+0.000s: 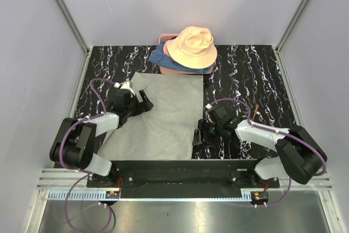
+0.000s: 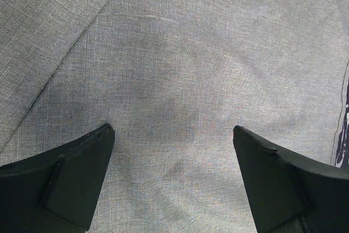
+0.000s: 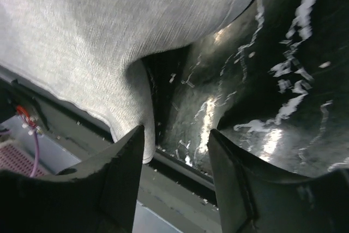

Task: Fold the napkin, place the utensils inside, and roll it up
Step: Flatten the napkin out

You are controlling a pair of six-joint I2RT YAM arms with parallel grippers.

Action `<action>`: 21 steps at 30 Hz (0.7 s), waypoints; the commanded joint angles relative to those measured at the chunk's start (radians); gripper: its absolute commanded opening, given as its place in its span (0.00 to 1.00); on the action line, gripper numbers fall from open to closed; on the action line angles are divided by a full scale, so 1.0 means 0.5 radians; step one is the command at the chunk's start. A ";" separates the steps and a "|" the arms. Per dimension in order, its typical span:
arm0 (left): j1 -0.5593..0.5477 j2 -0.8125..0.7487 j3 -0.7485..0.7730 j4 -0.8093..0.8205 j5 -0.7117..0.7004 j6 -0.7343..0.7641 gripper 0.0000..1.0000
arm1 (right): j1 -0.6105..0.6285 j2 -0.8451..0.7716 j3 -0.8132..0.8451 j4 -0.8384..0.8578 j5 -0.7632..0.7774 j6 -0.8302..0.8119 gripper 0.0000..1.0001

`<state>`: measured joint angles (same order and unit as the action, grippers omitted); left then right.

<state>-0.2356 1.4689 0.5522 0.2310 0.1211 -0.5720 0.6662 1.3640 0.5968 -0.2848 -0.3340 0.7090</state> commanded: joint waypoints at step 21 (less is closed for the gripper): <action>0.063 0.023 0.049 -0.247 0.034 0.104 0.99 | 0.125 -0.431 0.100 -0.061 -0.112 0.184 0.15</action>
<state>-0.2253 1.4689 0.5762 0.1761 0.1295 -0.5484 0.7208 1.3960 0.5461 -0.0544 -0.4610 0.8215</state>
